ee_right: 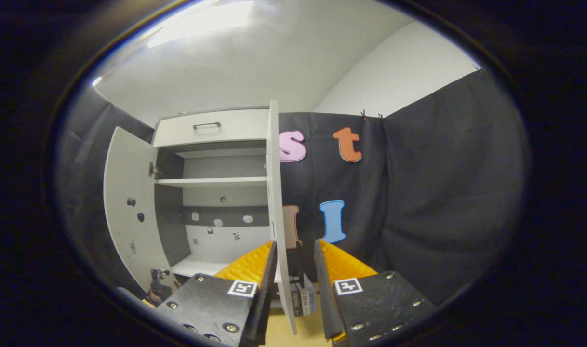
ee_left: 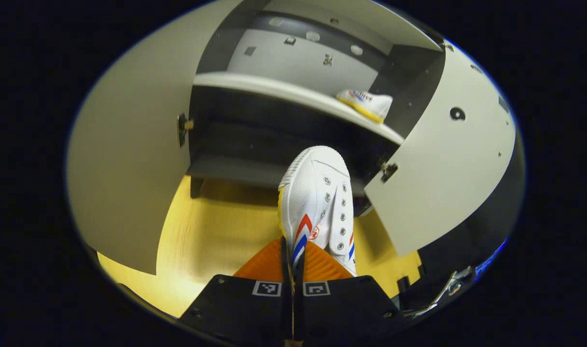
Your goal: Grab one shoe with the right hand and put it into the shoe cabinet, grab the other shoe with the left hand and put it into the shoe cabinet; then close the right door with the right hand and the left door with the left hand.
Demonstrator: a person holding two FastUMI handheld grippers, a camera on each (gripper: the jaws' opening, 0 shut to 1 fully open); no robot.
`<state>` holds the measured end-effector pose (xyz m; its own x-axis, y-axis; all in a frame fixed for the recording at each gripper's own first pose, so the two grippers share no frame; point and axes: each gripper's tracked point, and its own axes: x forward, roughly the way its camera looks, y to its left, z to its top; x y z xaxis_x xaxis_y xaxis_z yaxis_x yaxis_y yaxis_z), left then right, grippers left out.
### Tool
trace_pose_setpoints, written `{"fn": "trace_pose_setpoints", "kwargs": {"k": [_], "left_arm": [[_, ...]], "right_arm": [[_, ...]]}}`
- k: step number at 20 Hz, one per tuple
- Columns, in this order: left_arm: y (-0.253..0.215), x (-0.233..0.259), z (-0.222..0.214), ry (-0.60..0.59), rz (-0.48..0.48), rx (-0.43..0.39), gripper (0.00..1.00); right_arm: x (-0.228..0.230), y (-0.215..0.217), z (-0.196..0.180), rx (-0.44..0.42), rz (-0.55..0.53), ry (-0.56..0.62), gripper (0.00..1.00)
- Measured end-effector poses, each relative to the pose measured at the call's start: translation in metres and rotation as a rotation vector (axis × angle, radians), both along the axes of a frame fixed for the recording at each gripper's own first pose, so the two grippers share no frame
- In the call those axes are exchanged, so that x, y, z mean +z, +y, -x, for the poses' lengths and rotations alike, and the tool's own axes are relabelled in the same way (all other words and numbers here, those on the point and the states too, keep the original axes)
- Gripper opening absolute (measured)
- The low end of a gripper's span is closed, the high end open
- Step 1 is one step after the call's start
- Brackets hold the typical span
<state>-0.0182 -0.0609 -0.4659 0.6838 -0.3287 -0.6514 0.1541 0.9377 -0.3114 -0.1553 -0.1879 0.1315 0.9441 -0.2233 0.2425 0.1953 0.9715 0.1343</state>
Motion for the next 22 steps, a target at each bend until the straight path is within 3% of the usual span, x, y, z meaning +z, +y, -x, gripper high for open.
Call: {"fn": "trace_pose_setpoints", "kwargs": {"k": [5,6,9,10,15,17,20,22], "left_arm": [[-0.004,-0.010,-0.004,-0.194,0.078,0.040,0.02],[-0.003,-0.007,-0.004,-0.218,0.092,0.046,0.02],[-0.003,-0.007,-0.005,-0.267,0.129,0.063,0.02],[-0.002,-0.004,-0.003,-0.283,0.138,0.064,0.02],[-0.003,-0.008,-0.005,-0.354,0.148,0.057,0.02],[-0.004,-0.006,-0.004,-0.354,0.163,0.060,0.02],[-0.005,-0.010,-0.004,-0.333,0.174,0.060,0.01],[-0.004,-0.009,-0.005,-0.328,0.152,0.062,0.02]], "right_arm": [[-0.002,0.000,-0.011,0.036,0.007,-0.014,0.41],[-0.003,0.001,-0.014,0.038,0.007,-0.012,0.44],[-0.006,0.003,-0.022,0.040,-0.001,0.006,0.41],[-0.008,0.002,-0.024,0.030,-0.003,0.011,0.44],[-0.015,-0.009,-0.026,-0.068,-0.029,0.037,0.41],[-0.016,-0.014,-0.022,-0.113,-0.034,0.043,0.44],[-0.021,-0.022,-0.012,-0.188,-0.027,0.060,0.40],[-0.024,-0.026,-0.008,-0.229,-0.025,0.073,0.44]]}}
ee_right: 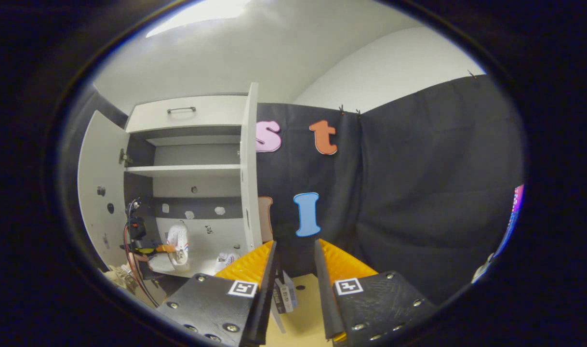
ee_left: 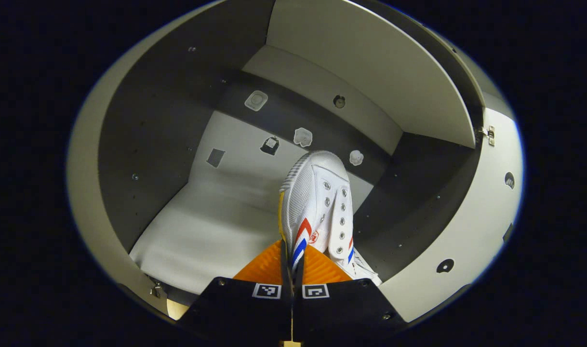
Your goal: Grab one shoe with the right hand and put it into the shoe cabinet, grab the other shoe with the left hand and put it into the shoe cabinet; then close the right door with the right hand and the left door with the left hand.
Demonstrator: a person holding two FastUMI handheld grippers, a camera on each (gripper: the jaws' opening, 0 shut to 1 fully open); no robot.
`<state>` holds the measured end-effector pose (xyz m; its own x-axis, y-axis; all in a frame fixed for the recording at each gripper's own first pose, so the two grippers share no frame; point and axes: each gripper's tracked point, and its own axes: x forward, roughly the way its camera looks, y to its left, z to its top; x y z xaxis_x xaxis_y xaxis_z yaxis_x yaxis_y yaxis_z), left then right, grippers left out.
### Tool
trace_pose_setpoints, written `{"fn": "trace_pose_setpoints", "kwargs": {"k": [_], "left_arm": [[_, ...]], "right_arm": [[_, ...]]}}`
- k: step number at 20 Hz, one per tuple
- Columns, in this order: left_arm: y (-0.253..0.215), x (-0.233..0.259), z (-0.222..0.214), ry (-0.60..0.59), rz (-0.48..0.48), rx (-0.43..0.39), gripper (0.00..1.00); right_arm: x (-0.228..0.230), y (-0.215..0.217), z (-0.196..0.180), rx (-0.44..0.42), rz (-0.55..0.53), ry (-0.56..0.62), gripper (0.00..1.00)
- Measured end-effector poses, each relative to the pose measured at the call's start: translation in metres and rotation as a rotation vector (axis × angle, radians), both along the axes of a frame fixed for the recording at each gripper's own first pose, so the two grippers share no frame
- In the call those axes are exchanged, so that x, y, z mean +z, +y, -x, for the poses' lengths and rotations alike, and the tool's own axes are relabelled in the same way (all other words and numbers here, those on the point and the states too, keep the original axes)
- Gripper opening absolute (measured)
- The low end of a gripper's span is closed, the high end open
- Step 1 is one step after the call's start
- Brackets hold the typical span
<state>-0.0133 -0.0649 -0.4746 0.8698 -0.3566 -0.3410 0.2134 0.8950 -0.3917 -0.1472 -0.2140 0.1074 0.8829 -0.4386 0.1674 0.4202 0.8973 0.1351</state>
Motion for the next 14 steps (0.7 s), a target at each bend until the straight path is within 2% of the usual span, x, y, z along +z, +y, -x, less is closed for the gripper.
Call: {"fn": "trace_pose_setpoints", "kwargs": {"k": [6,10,14], "left_arm": [[0.002,0.002,0.004,0.072,-0.033,0.021,0.02],[-0.001,-0.020,-0.007,0.092,-0.102,-0.002,0.00],[0.001,-0.038,-0.014,0.118,-0.136,0.014,0.02]], "right_arm": [[-0.010,-0.006,-0.003,-0.075,0.001,0.049,0.44],[-0.012,-0.006,-0.012,-0.074,0.004,0.065,0.44],[-0.010,-0.004,-0.022,-0.062,0.011,0.059,0.44]]}}
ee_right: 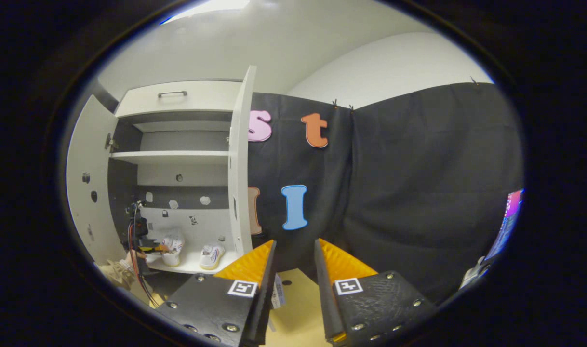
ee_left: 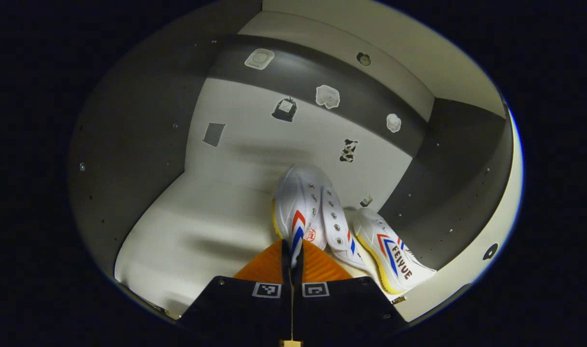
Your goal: Grab one shoe with the right hand and put it into the shoe cabinet, grab the other shoe with the left hand and put it into the shoe cabinet; then close the right door with the right hand and the left door with the left hand.
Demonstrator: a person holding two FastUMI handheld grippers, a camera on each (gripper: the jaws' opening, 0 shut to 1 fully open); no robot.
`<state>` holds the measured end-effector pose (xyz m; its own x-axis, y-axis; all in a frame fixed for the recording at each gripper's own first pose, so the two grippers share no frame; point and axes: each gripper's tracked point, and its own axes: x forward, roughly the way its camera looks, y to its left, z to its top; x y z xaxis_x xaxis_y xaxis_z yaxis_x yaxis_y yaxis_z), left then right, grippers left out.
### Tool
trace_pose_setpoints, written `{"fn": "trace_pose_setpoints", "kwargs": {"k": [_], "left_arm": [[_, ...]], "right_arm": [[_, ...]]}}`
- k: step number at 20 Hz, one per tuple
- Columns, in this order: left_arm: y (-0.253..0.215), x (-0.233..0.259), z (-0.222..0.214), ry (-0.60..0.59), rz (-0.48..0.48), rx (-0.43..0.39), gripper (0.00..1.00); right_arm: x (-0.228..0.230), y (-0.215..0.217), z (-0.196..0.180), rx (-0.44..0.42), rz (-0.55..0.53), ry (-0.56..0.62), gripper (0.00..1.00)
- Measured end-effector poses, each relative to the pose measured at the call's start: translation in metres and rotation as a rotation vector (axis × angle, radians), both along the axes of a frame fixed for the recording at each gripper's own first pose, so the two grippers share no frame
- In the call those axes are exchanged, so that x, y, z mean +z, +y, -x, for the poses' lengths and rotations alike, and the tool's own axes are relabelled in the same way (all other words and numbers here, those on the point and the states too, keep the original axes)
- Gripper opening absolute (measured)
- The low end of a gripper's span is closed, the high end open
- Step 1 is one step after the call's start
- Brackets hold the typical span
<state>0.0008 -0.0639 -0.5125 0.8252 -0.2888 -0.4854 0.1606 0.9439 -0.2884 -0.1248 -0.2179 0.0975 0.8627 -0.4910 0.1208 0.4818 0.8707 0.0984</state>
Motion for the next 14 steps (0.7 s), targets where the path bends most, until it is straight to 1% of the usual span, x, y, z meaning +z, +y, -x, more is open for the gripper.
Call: {"fn": "trace_pose_setpoints", "kwargs": {"k": [3,5,6,8,10,11,12,14], "left_arm": [[0.003,-0.012,-0.002,0.025,-0.022,0.001,0.02],[0.004,-0.010,-0.003,0.022,-0.008,0.012,0.02],[0.006,-0.013,-0.003,0.028,-0.016,0.011,0.02],[0.011,-0.012,-0.004,0.031,-0.035,0.022,0.06],[0.012,-0.009,0.001,0.030,-0.069,0.005,0.15],[0.009,-0.006,0.005,0.033,-0.083,-0.006,0.44],[0.007,0.000,0.010,0.020,-0.093,-0.018,0.39],[-0.001,0.021,0.019,-0.022,-0.090,-0.047,0.42]], "right_arm": [[-0.004,0.001,-0.006,0.012,-0.001,0.006,0.44],[-0.007,-0.001,-0.009,0.018,-0.009,0.007,0.44],[-0.007,-0.001,-0.010,0.023,-0.013,0.005,0.44],[-0.009,0.000,-0.013,0.035,-0.019,0.004,0.44],[-0.011,-0.001,-0.016,0.046,-0.018,0.006,0.44],[-0.011,-0.002,-0.018,0.051,-0.016,0.006,0.44],[-0.012,-0.002,-0.020,0.056,-0.016,0.006,0.44],[-0.015,-0.002,-0.025,0.075,-0.021,0.008,0.45]]}}
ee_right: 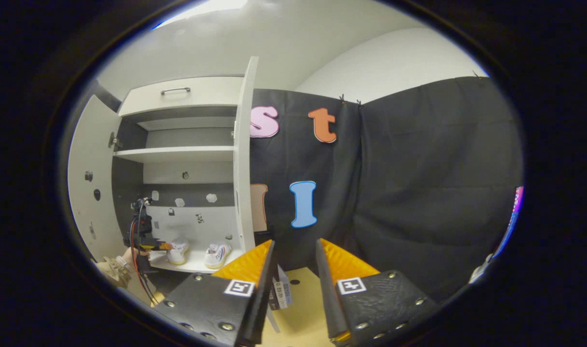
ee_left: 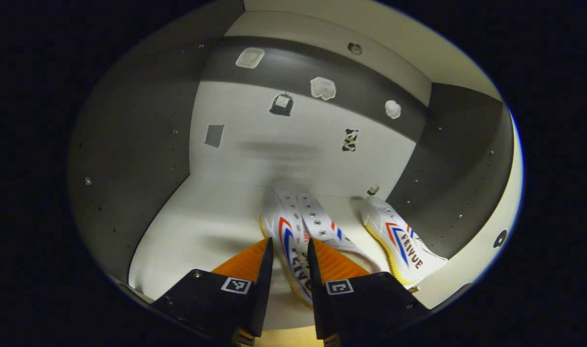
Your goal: Grab one shoe with the right hand and put it into the shoe cabinet, grab the other shoe with the left hand and put it into the shoe cabinet; then close the right door with the right hand and the left door with the left hand.
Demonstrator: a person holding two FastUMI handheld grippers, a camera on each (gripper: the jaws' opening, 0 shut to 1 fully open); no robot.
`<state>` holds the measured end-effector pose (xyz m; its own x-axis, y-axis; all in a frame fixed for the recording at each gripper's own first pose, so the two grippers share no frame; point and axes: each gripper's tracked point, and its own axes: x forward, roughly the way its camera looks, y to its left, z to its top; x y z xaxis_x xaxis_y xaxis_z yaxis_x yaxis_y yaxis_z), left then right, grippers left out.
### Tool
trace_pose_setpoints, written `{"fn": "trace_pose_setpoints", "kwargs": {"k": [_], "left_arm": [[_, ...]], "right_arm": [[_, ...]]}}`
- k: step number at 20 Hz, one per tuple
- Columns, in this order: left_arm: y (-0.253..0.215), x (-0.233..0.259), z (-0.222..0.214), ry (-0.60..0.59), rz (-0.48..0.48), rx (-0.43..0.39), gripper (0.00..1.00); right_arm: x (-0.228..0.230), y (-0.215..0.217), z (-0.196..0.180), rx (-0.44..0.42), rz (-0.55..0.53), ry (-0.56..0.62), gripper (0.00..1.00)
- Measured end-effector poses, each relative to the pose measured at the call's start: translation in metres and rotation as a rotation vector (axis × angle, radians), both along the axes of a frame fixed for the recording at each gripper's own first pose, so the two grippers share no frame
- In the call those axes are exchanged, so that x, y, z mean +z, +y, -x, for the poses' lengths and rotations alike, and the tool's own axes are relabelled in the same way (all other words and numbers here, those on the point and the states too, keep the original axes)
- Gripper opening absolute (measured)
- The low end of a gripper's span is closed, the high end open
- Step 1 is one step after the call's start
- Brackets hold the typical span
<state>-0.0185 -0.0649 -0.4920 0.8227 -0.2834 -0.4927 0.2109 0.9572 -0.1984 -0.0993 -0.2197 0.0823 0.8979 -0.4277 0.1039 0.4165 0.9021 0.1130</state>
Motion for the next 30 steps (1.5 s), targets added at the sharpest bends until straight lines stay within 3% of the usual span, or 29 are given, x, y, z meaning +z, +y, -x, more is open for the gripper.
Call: {"fn": "trace_pose_setpoints", "kwargs": {"k": [1,3,5,6,7,8,9,11,12,14,16,17,19,30], "left_arm": [[-0.003,0.012,0.006,-0.025,-0.007,-0.014,0.42],[-0.008,0.035,0.018,-0.070,-0.024,-0.037,0.47],[-0.016,0.063,0.039,-0.119,-0.021,-0.060,0.54],[-0.020,0.078,0.052,-0.144,-0.012,-0.069,0.74],[-0.025,0.093,0.064,-0.173,0.001,-0.081,0.74],[-0.028,0.107,0.077,-0.202,0.010,-0.094,0.78],[-0.029,0.120,0.088,-0.232,0.011,-0.092,0.84],[-0.028,0.142,0.105,-0.283,-0.001,-0.100,0.97],[-0.027,0.150,0.116,-0.298,-0.010,-0.113,0.96],[-0.023,0.164,0.134,-0.317,-0.037,-0.123,0.95],[-0.014,0.177,0.151,-0.337,-0.051,-0.105,0.95],[-0.011,0.183,0.158,-0.346,-0.048,-0.095,0.91],[-0.006,0.193,0.174,-0.359,-0.041,-0.090,0.95],[-0.009,0.239,0.232,-0.416,-0.047,-0.101,0.95]], "right_arm": [[-0.003,-0.001,-0.002,0.007,-0.005,0.004,0.54],[-0.008,-0.002,-0.011,0.025,-0.016,0.008,0.55],[-0.016,-0.004,-0.022,0.047,-0.029,0.026,0.66],[-0.021,-0.007,-0.026,0.047,-0.034,0.044,0.71],[-0.026,-0.010,-0.032,0.049,-0.039,0.055,0.72],[-0.030,-0.010,-0.036,0.058,-0.047,0.065,0.81],[-0.033,-0.008,-0.042,0.073,-0.058,0.073,0.75],[-0.040,-0.012,-0.050,0.081,-0.073,0.092,0.81],[-0.040,-0.013,-0.052,0.085,-0.076,0.095,0.75],[-0.039,-0.014,-0.056,0.100,-0.084,0.092,0.81],[-0.041,-0.011,-0.059,0.130,-0.093,0.098,0.81],[-0.041,-0.010,-0.061,0.141,-0.092,0.098,0.75],[-0.043,-0.011,-0.063,0.152,-0.081,0.104,0.81],[-0.043,0.021,-0.069,0.284,-0.095,0.108,0.81]]}}
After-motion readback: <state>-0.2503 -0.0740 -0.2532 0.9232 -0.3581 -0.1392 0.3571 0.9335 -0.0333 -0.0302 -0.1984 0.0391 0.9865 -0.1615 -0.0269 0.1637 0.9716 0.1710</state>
